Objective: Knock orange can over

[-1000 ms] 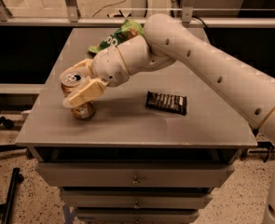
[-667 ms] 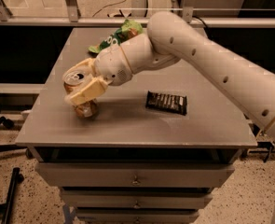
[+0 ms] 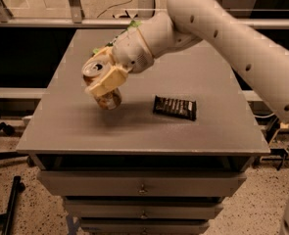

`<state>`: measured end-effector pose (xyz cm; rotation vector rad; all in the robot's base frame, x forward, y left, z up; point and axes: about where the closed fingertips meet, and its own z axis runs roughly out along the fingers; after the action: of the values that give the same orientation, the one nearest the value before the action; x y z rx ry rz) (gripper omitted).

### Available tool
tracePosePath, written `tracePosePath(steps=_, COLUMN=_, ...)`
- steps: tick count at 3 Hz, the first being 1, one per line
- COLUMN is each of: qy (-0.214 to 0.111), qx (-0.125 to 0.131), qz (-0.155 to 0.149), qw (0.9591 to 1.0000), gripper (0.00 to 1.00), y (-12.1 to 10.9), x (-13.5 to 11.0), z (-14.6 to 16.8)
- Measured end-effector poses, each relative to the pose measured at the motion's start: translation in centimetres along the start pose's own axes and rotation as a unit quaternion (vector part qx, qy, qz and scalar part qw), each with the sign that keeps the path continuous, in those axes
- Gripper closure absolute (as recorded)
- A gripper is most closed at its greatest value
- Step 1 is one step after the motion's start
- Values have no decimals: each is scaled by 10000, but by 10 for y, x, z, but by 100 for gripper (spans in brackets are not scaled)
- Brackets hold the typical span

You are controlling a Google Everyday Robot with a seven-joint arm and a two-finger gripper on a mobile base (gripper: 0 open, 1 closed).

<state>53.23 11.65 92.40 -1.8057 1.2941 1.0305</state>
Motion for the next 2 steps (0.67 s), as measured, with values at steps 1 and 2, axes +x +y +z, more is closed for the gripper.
tracePosePath(steps=1, qy=711, qx=-144, qz=31, qw=9974, gripper=100, y=-9, x=10, z=-16)
tracePosePath(steps=2, qy=1621, qx=-389, qz=55, qw=9860, gripper=100, y=-19, x=24, z=-18)
